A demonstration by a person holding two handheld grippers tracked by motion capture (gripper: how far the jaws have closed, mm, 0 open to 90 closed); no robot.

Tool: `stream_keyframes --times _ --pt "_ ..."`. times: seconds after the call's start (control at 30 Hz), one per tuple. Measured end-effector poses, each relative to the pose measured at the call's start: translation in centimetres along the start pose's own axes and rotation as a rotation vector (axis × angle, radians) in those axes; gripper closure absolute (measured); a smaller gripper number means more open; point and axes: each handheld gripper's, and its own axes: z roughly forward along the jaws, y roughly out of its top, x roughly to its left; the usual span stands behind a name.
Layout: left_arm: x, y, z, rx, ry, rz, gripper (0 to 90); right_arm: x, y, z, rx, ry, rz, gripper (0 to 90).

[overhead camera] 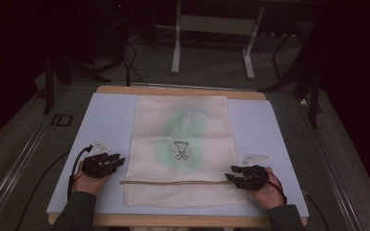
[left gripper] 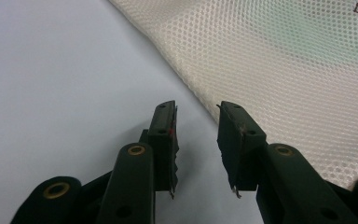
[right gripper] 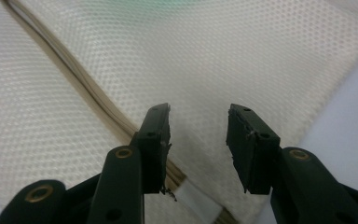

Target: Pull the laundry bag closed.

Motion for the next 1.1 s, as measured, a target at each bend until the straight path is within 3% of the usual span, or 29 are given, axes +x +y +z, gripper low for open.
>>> stream_keyframes --times 0.43,1.1 --pt "0.0 0.1 0.0 0.004 -0.052 -0.009 67.5 1.8 1.6 1.0 0.006 0.056 -0.045 58.4" --pt "0.0 0.1 -0.1 -0.005 -0.074 -0.006 69.8 4.5 4.7 3.5 0.002 0.145 -0.127 57.8"
